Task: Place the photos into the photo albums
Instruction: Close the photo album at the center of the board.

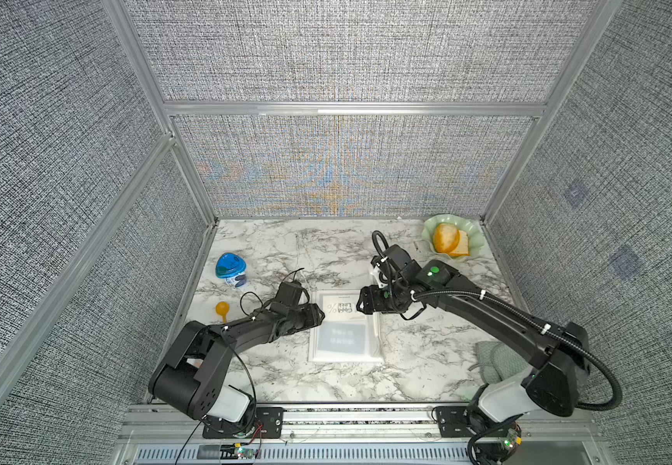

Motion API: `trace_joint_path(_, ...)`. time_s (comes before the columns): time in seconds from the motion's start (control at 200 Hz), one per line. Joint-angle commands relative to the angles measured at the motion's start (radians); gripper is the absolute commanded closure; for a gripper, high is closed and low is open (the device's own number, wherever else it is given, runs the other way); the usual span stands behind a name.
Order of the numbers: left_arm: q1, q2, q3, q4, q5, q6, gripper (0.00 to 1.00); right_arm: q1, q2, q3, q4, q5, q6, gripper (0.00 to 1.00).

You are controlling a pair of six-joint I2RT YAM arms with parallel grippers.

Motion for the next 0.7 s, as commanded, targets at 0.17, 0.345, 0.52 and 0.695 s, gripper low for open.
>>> trace_joint_path(0.17,-0.007,-0.004,-0.018,-0.149,0.04,-0.011,0.41,0.023,0.058,0.013,0.068,-0.025,0.002,0.26)
trace_joint_path(0.345,-0.007,-0.013,-0.02,-0.152,0.038,-0.009,0.41,0.03,0.105,0.025,0.101,-0.039,0.004,0.26)
trace_joint_path(0.52,-0.007,-0.025,-0.009,-0.177,0.018,-0.002,0.42,0.042,0.151,0.055,0.135,-0.066,0.002,0.26)
trace_joint_path(0.695,-0.004,-0.051,0.024,-0.254,-0.048,0.022,0.42,0.044,0.199,0.09,0.169,-0.09,0.005,0.26)
